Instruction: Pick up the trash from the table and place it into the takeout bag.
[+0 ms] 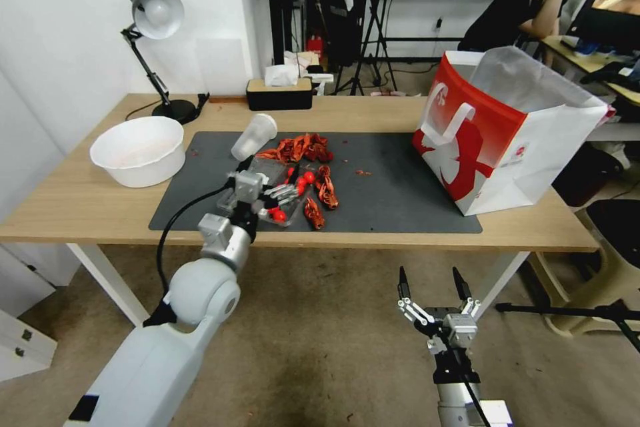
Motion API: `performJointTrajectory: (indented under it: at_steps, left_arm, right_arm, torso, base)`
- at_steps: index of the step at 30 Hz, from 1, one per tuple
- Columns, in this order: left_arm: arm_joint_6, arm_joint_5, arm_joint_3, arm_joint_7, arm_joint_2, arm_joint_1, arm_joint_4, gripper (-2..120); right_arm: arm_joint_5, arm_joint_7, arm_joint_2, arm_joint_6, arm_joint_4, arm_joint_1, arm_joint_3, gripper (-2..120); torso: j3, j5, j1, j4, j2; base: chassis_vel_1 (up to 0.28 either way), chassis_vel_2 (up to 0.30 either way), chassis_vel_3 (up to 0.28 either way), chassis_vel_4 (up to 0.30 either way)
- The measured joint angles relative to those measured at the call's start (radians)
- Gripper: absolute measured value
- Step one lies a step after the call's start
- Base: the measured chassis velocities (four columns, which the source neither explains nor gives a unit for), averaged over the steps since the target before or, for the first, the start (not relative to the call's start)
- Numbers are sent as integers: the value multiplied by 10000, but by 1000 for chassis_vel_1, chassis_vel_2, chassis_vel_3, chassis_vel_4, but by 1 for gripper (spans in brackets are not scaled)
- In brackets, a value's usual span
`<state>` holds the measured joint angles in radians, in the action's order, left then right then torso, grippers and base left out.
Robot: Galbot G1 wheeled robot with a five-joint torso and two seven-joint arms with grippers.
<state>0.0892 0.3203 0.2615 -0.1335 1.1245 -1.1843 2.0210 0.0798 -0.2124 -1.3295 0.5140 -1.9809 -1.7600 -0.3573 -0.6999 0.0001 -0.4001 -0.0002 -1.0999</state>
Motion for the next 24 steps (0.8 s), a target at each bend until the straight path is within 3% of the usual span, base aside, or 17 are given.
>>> performJointTrajectory:
  at_steps: [4,11,19,24]
  left_arm:
    - [-85,-668,652,-254,89,-812,307,100]
    - [-165,-1670,1562,-1173,852,-2612,867,100]
    - [-266,-2177,1826,-1884,1575,-3754,1182,100]
    - [-437,-2042,1864,-1948,1661,-4000,1172,100]
  right_arm:
    - [269,119,151,-140,-195,50,-135,100]
    - [378,190,349,-227,-404,60,-255,100]
    - [389,173,377,-229,-439,54,-275,100]
    - [397,144,448,-255,-482,73,-279,100]
  torso:
    - [0,-1,1,1,0]
    - [0,0,1,2,-1]
    - [1,0,1,4,0]
    - [-1,0,1,1,-1]
  base:
    - [0,0,0,0]
    - [0,0,0,0]
    - [0,0,0,0]
    - [0,0,0,0]
